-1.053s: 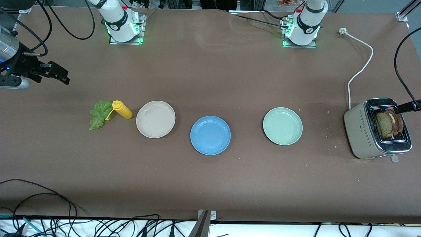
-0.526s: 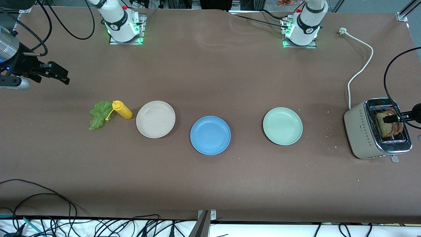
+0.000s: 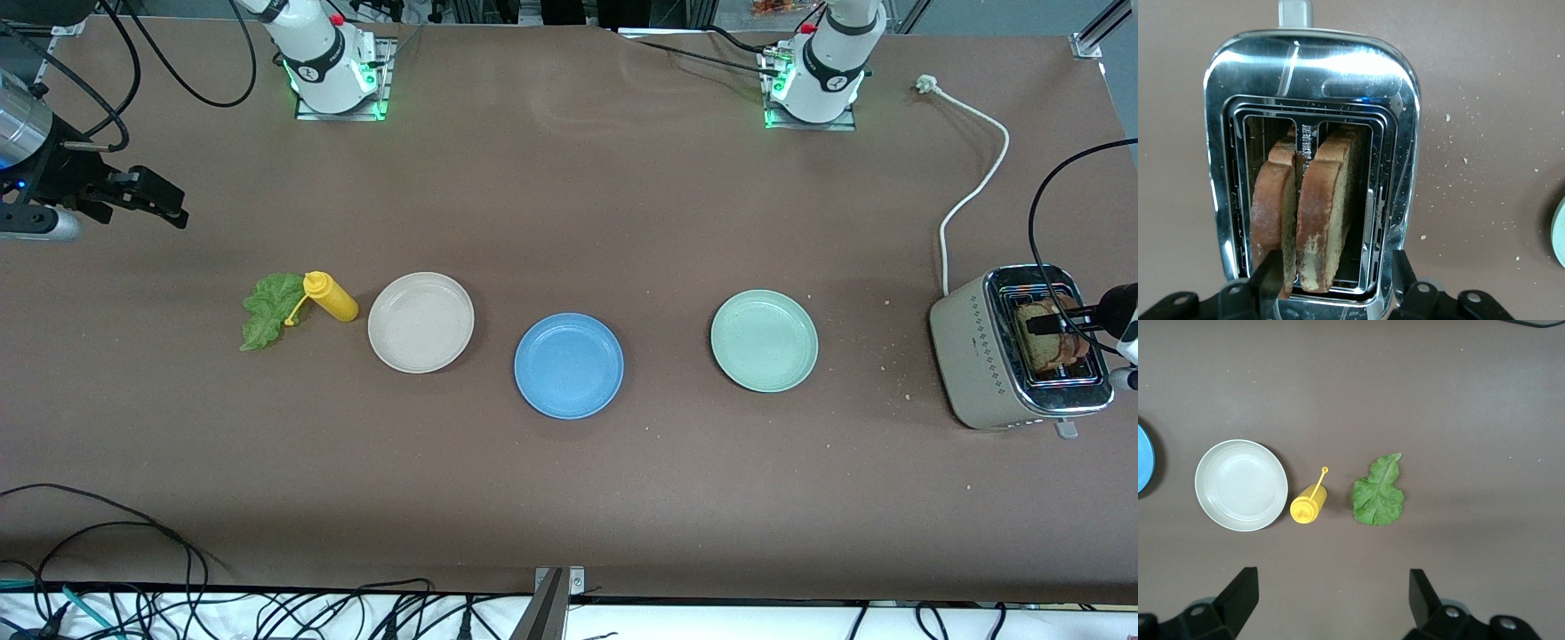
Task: Make sandwich in blue plate with both arms
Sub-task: 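Lower the left gripper onto the first toasted bread slice, then close the left gripper on the bread slice, then lift the bread slice up out of the toaster with the left gripper, then carry the bread slice over the blue plate with the left gripper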
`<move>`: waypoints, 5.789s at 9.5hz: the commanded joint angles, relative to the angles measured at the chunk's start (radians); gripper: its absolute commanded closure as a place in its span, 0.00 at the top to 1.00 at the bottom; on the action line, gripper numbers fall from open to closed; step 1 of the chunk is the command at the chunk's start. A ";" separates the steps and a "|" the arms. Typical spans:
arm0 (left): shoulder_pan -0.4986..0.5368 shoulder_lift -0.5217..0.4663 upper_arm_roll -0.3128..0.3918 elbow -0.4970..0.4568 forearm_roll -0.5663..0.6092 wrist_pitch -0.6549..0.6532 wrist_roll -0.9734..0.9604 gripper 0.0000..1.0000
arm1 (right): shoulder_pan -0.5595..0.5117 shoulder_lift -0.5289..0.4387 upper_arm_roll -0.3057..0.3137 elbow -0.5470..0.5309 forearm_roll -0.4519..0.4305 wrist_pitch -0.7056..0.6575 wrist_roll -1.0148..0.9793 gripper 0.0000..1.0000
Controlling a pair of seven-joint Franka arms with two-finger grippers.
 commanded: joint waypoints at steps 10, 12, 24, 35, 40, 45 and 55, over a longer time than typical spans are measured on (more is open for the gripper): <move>0.003 0.018 -0.003 0.012 0.036 0.001 0.018 0.58 | 0.004 0.003 -0.004 0.018 0.000 -0.016 0.007 1.00; 0.000 0.018 -0.003 0.013 0.034 0.001 0.018 0.57 | 0.004 0.003 -0.004 0.018 0.000 -0.014 0.007 1.00; 0.004 0.030 -0.003 0.019 0.033 -0.004 0.015 0.00 | 0.004 0.003 -0.004 0.018 0.000 -0.016 0.006 1.00; -0.008 -0.183 -0.044 0.243 -0.157 -0.458 -0.148 0.00 | 0.004 0.003 -0.004 0.018 0.002 -0.016 0.006 1.00; -0.008 -0.180 -0.260 0.217 -0.358 -0.461 -0.609 0.00 | 0.004 0.003 -0.004 0.018 0.002 -0.016 0.006 1.00; -0.008 -0.180 -0.564 -0.002 -0.395 -0.031 -1.044 0.00 | 0.004 0.003 -0.004 0.018 0.002 -0.016 0.006 1.00; -0.359 -0.095 -0.620 -0.441 -0.377 0.988 -1.413 0.00 | 0.004 0.003 -0.006 0.018 0.002 -0.016 0.006 1.00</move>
